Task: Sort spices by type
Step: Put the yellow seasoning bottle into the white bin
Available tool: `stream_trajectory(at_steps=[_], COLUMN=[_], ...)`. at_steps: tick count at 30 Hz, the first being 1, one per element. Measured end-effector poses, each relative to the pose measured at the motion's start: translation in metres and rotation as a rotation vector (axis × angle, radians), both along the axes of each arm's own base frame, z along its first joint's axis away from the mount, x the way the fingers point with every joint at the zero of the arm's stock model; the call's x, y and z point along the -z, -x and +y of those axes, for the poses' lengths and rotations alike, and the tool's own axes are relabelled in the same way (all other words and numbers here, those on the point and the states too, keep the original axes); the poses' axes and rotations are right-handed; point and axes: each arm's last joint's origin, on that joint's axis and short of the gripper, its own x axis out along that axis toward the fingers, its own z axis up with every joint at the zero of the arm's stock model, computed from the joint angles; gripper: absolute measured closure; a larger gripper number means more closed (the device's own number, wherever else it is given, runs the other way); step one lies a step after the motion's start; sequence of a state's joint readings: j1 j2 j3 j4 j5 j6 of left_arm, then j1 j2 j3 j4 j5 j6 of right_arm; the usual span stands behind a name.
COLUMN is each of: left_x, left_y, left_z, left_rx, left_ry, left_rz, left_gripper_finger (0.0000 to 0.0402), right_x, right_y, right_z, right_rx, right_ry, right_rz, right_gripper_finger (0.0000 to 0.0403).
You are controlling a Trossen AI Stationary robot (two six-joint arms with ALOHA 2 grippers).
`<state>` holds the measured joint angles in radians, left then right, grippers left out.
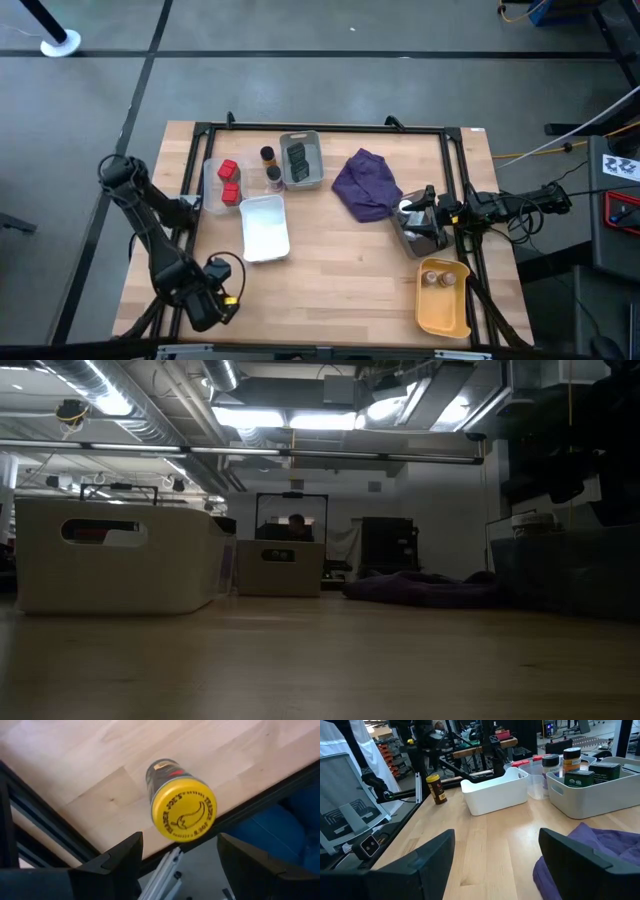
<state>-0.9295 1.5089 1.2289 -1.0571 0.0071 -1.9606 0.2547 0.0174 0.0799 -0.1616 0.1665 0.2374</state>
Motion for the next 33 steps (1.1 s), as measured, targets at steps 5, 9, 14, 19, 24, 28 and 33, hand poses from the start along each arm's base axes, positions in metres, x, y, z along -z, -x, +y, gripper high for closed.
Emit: stream_trajectory(at_steps=[5,9,14,19,24,28,33], left_x=[0.009,0.011,0.011,0.009,0.008,0.009,0.009], left_y=[-0.003,-0.005,-0.007,-0.011,-0.012,-0.012,-0.012], left_z=[-0.004,-0.006,-0.008,-0.013,-0.015,-0.014,-0.015], left_rx=[0.012,0.021,0.019,-0.031,-0.029,-0.002,0.014], left_ry=[-0.029,-0.034,-0.013,0.053,0.072,0.062,0.06], left_rz=[0.017,0.016,-0.001,-0.033,-0.048,-0.05,-0.055], left_gripper_finger=[0.0162,0.0162,0.0162,0.0162,0.0162,0.0162,0.0162], right_x=[0.0,0.0,0.0,0.0,0.0,0.0,0.0], right_y=[0.0,0.0,0.0,0.0,0.0,0.0,0.0], right_z=[0.0,0.0,0.0,0.0,0.0,0.0,0.0], right_rx=[0.0,0.0,0.0,0.0,0.0,0.0,0.0], right_ry=[0.0,0.0,0.0,0.0,0.0,0.0,0.0], right_rz=[0.0,0.0,0.0,0.0,0.001,0.001,0.001], right_gripper_finger=[0.0116,0.0116,0.0116,0.0116,0.0116,0.0116,0.0116])
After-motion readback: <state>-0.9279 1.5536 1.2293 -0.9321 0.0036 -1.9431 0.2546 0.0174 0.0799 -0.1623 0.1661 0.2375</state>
